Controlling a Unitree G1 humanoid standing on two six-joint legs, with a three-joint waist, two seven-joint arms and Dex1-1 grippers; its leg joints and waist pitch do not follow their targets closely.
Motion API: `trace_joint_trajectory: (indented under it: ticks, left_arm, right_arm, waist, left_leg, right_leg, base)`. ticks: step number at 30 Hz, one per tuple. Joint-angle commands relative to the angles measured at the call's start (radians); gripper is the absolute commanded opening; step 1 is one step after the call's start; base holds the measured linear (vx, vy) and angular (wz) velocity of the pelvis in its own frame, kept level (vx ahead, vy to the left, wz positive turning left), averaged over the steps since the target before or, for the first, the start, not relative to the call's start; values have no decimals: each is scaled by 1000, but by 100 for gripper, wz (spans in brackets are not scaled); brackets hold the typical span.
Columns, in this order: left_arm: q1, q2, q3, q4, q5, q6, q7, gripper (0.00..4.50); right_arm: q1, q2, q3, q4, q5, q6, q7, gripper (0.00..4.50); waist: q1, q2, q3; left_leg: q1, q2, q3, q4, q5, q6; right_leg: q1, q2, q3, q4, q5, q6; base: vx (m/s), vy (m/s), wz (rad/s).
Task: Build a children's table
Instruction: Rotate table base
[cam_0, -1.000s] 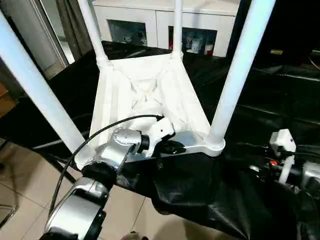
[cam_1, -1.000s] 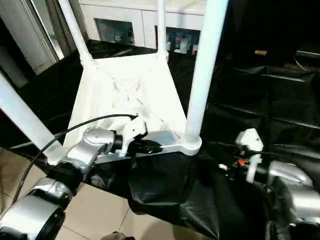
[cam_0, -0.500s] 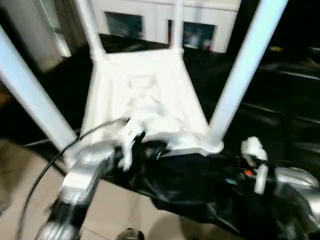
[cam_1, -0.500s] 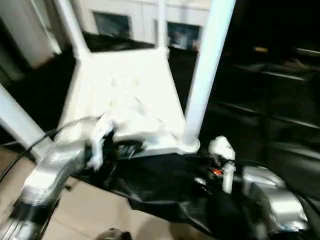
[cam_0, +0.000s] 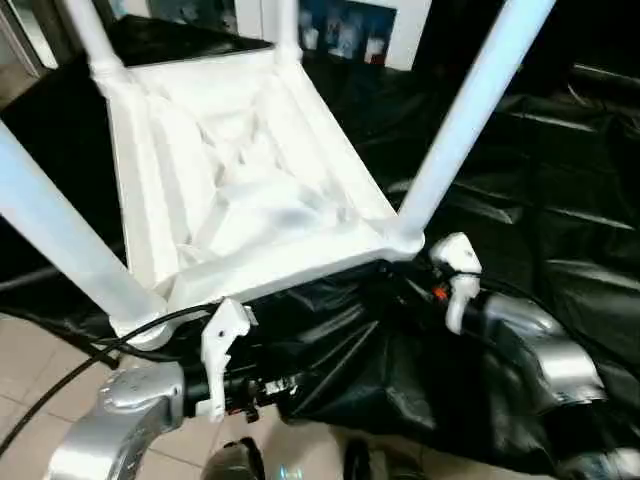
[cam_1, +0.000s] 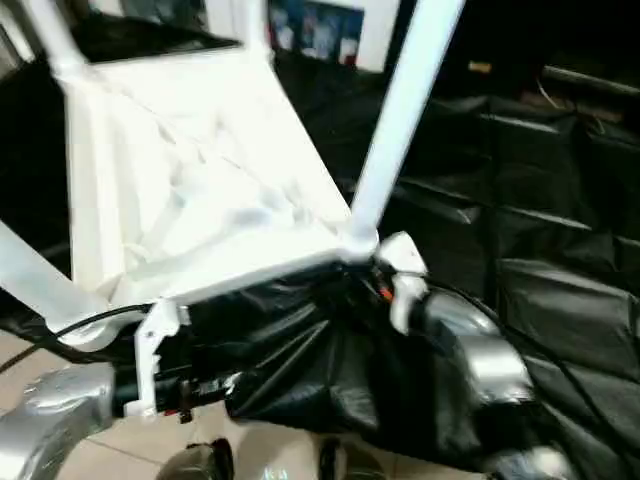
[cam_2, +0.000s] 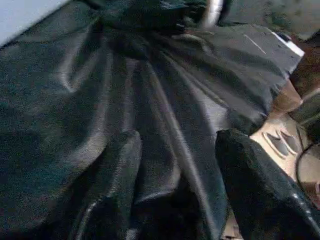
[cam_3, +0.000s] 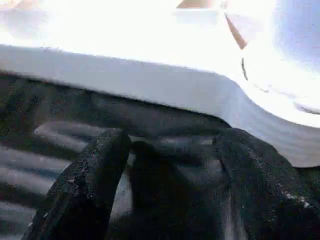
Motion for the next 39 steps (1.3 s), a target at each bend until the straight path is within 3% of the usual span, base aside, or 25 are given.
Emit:
trace_joint_trajectory:
  ticks: [1,4,5,9,12,15,19,25,27,32,35,36,38,39]
  left_arm:
    - [48,31,33,-70,-38,32,2,316]
    - [109,78,102,-121,-68,40,-8,338]
    - [114,83,109,-126,-69,39,-10,344]
    - [159,137,193,-165,-106,46,-41,382]
    - [185,163,253,-187,-149,63,-48,424]
    - [273,212,353,-214,-203,78,-82,442]
    - [324,243,427,-209,-221,75,-111,442]
    - [398,336,656,-124,-254,53,-202,442]
    - [372,350,719,-73,-269,12,-194,442]
    - [262,359,770,-5,-318,-28,-170,442]
    - [175,350,730,21,-337,-44,-158,442]
    - [136,338,693,32,-330,-55,-140,442]
    - [116,332,673,40,-324,-60,-131,442]
    - [84,318,639,51,-311,-76,-117,442]
  right_arm:
    - [-30,23,-16,72,-27,-55,-63,332]
    - [-81,67,-38,161,-50,-115,-155,332]
    - [-84,69,-41,166,-51,-121,-162,332]
    - [-98,88,-67,183,-36,-127,-184,332]
    - [-94,83,-66,193,-38,-146,-181,332]
    - [-86,69,-80,209,-36,-182,-182,332]
    - [-82,58,-95,212,-31,-193,-176,332]
    - [-52,29,-109,159,26,-157,-74,332]
    - [-27,8,-86,114,48,-138,3,332]
    - [13,-20,-72,42,87,-105,101,332]
    - [40,-40,-67,-11,124,-86,172,332]
    - [50,-49,-61,-34,140,-74,203,332]
    - [54,-52,-58,-44,147,-67,219,332]
    - [61,-56,-54,-63,160,-49,240,332]
  waist:
    - [3,10,-42]
    - [0,7,-34]
    - [2,9,-32]
    - [8,6,-28]
    - [10,8,-31]
    - [9,6,-38]
    - [11,9,-39]
    - [22,8,-47]
    - [27,5,-57]
    - [35,9,-65]
    - [43,8,-74]
    - [49,19,-81]
    - [48,13,-80]
    - [53,22,-93]
  left_leg:
    - [23,80,-37,-85,-115,79]
    - [25,78,-34,-88,-121,65]
    - [32,78,-32,-88,-125,59]
    - [41,75,-25,-84,-88,61]
    - [42,72,-23,-81,-66,66]
    - [39,70,-22,-76,-49,79]
    - [47,71,-19,-74,-69,85]
    - [47,68,-21,-74,-105,66]
    - [49,66,-23,-71,-96,74]
    - [50,66,-24,-68,-88,79]
    - [52,67,-23,-63,-95,70]
    - [51,68,-24,-60,-92,67]
    - [49,70,-24,-60,-103,62]
    - [46,70,-26,-56,-115,50]
  right_leg:
    - [40,-79,74,-61,-122,-277]
    - [41,-79,78,-61,-147,-277]
    - [38,-77,81,-62,-156,-275]
    - [36,-66,85,-51,-93,-268]
    - [39,-66,85,-45,-57,-275]
    - [46,-67,85,-41,-27,-289]
    - [41,-63,87,-43,-52,-286]
    - [47,-63,88,-45,-105,-272]
    - [52,-62,88,-43,-96,-268]
    - [53,-65,88,-36,-66,-291]
    - [54,-64,87,-31,-63,-302]
    - [56,-63,85,-26,-54,-309]
    - [55,-62,84,-26,-60,-313]
    - [62,-66,83,-24,-80,-315]
  base:
    - [0,0,0]
    - [0,0,0]
    - [0,0,0]
    - [0,0,0]
    - [0,0,0]
    - [0,0,0]
    - [0,0,0]
    - [0,0,0]
    - [0,0,0]
    - [0,0,0]
    - [0,0,0]
    - [0,0,0]
    - [0,0,0]
    - [0,0,0]
